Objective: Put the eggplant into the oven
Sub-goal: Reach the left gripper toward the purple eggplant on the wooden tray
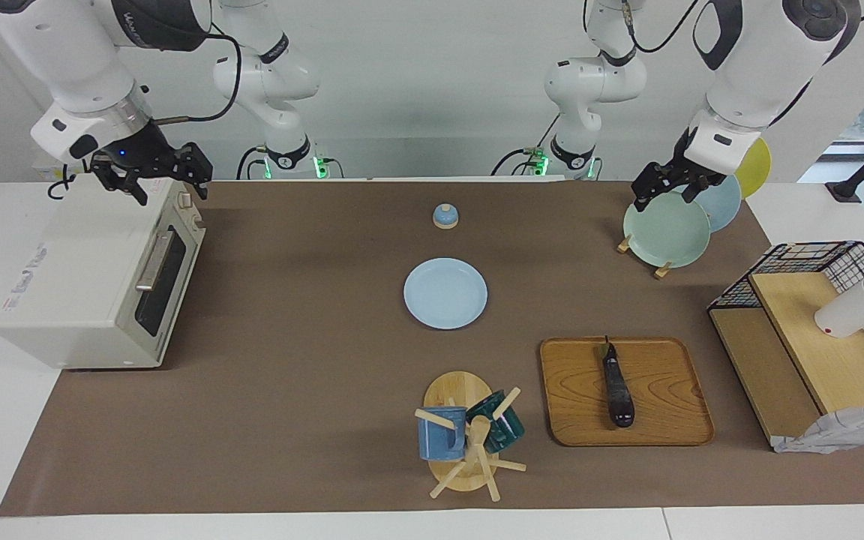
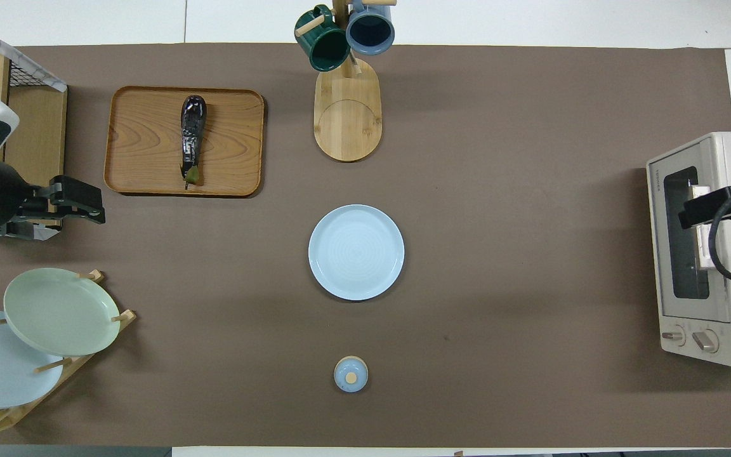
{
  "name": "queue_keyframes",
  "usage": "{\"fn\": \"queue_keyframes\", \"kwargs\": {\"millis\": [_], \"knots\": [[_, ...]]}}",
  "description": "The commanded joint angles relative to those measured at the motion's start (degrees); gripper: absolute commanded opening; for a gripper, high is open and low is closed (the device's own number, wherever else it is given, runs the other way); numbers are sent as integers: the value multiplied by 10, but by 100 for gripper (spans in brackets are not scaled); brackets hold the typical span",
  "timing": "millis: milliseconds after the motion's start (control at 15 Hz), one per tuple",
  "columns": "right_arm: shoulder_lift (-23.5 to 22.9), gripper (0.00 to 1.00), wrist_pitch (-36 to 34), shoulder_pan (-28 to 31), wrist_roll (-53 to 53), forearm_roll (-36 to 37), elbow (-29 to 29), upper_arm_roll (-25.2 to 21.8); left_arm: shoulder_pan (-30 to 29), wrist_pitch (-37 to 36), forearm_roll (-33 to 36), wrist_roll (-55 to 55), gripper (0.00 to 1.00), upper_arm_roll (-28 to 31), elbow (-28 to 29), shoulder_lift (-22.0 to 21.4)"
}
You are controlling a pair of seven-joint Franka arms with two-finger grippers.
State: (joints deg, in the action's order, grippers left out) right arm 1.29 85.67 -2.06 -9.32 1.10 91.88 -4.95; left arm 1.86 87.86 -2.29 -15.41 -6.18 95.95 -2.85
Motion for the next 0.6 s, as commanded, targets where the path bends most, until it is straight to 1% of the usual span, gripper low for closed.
{"fn": "queue_keyframes", "kwargs": {"millis": [0, 465, 532], "knots": [[6, 100, 10, 2, 9, -11, 5, 0, -12, -4, -15, 5, 100, -8, -10, 6], [6, 100, 10, 2, 7, -10, 5, 0, -12, -1, -14, 5, 100, -7, -7, 2], [6, 100, 10, 2, 7, -10, 5, 0, -11, 9, -14, 5, 100, -7, -4, 2]]}}
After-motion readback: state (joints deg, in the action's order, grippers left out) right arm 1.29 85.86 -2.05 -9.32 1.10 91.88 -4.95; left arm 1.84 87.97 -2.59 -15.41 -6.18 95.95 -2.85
